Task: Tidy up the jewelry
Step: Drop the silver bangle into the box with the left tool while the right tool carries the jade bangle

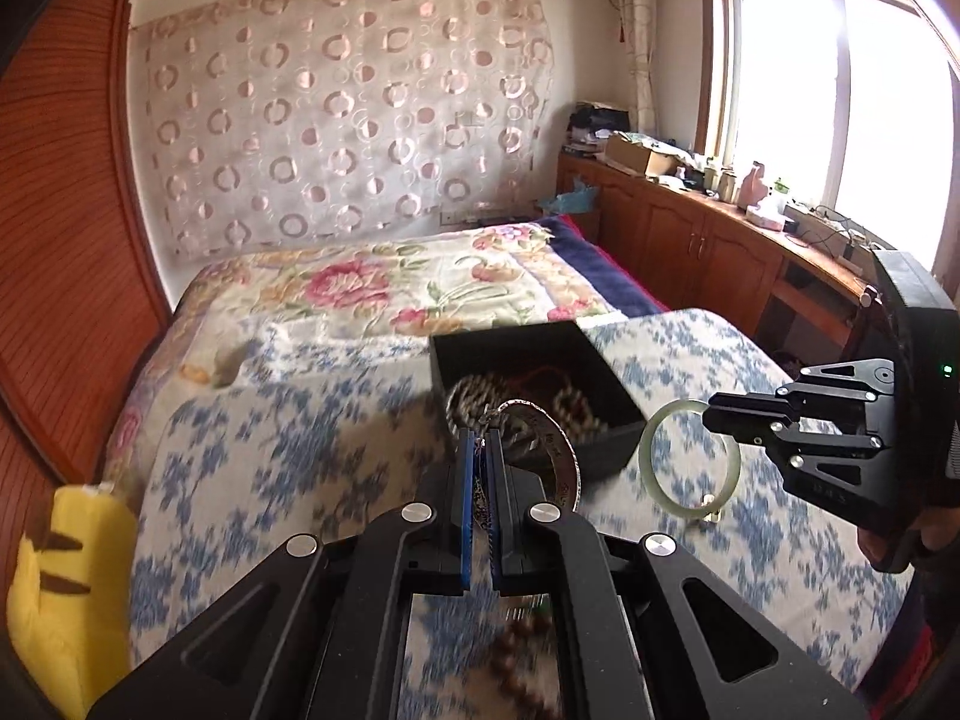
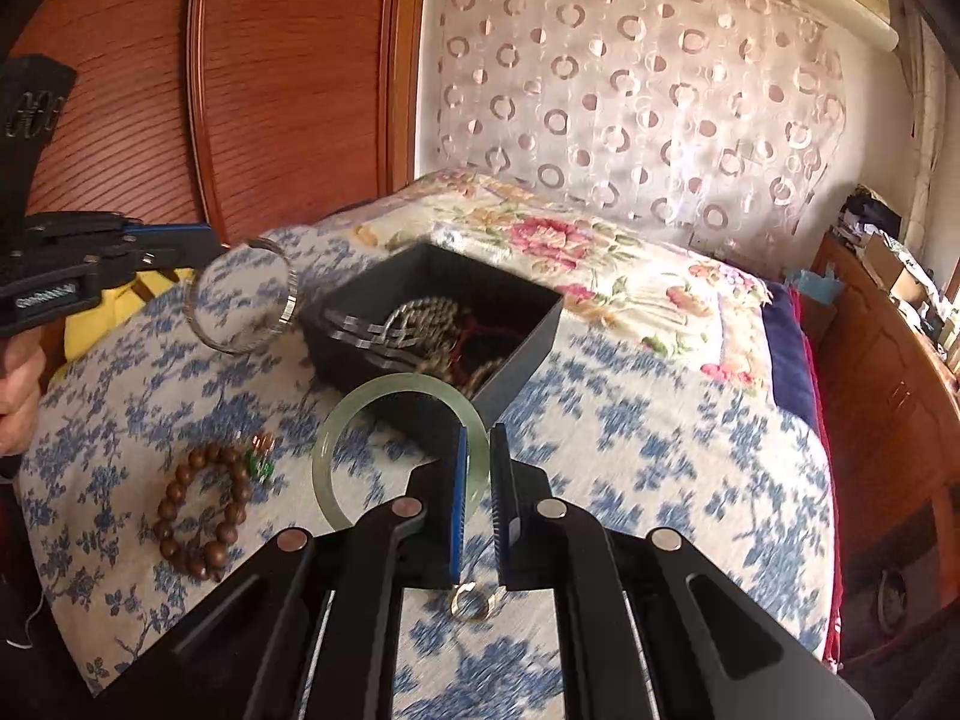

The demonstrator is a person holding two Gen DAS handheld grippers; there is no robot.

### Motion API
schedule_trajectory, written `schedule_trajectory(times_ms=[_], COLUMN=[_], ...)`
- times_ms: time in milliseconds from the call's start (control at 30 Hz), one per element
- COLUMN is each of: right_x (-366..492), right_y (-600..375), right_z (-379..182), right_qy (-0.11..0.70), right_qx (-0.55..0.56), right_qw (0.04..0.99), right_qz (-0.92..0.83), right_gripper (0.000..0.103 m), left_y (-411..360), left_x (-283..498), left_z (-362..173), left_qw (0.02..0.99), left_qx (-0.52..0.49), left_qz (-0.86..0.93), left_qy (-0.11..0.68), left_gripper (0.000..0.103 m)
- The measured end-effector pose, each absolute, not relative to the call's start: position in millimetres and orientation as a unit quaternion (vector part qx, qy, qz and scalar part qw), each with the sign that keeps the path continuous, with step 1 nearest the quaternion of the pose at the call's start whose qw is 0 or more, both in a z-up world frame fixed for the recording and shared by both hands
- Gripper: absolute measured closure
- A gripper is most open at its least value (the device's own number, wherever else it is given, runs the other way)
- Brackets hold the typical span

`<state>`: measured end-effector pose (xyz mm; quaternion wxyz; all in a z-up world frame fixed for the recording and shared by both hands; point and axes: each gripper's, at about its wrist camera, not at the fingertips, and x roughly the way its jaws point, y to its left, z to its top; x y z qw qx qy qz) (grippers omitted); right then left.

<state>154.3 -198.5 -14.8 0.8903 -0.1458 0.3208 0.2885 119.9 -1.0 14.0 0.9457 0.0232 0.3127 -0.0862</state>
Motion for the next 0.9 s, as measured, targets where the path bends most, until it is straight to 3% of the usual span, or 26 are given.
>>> schedule_trajectory(times_ms=[467,900], right_x=[211,240], right_y=[-210,-189], right_z=[4,-6], right_qy=[0.304,0.306], right_qx=[-0.114,-0.119], right_qw=[0.897,0.893], right_qz=[0.299,0.309], right_gripper=[0.094,0.094], left_y=[-19,-16], left_x=[207,227], left_z=[-14,-32], left_qw=[0.934,0.926], left_qx=[0.025,0.022], left_qz=[-0.096,-0.107], left_qy=[0.343,0.363], left_gripper=[0.1,0.103])
